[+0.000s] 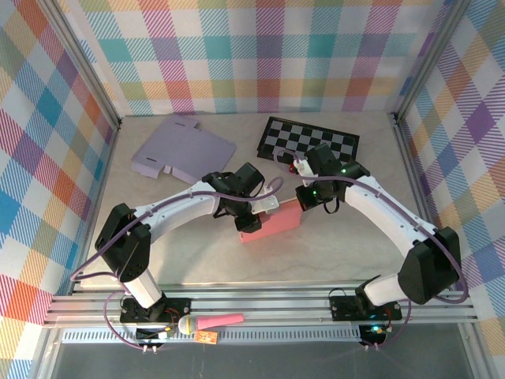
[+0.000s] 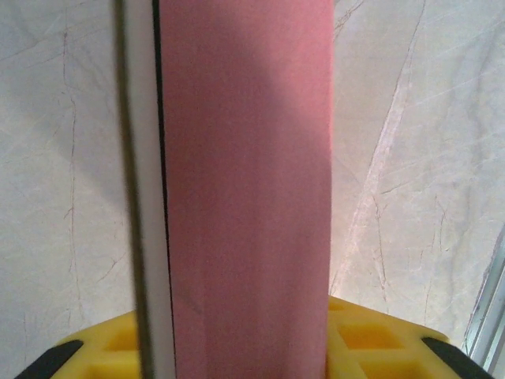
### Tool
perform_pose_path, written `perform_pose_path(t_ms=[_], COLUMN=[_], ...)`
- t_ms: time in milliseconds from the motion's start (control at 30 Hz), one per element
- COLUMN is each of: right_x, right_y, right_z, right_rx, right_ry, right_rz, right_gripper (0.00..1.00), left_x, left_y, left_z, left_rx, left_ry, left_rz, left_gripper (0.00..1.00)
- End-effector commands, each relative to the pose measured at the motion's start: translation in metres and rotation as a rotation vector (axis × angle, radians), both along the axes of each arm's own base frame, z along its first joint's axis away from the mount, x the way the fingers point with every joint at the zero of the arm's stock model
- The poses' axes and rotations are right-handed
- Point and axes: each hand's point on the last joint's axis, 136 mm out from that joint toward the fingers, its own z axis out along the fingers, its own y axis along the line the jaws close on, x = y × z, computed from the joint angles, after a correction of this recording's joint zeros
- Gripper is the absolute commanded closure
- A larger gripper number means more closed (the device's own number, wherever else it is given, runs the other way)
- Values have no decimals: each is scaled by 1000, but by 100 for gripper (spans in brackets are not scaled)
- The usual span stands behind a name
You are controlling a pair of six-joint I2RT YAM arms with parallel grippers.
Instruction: Fold the paper box
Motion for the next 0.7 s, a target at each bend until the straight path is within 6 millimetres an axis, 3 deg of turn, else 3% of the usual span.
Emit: perform_pose_path(t_ms=[0, 333, 667], right_x=[-7, -11, -13], right_y=[2, -1, 4], right_z=[-10, -10, -6], right_rx=[3, 13, 16], right_ry=[-3, -73, -98], right_rz=[-20, -54, -84], right_gripper=[100, 100, 100], left_x=[6, 17, 21], left_y=[-3, -4, -4], left_z=[6, 24, 40], left_rx=[-24, -115, -215], left_ry=[4, -14, -29], left_rz=[16, 114, 231], left_gripper=[65, 52, 46])
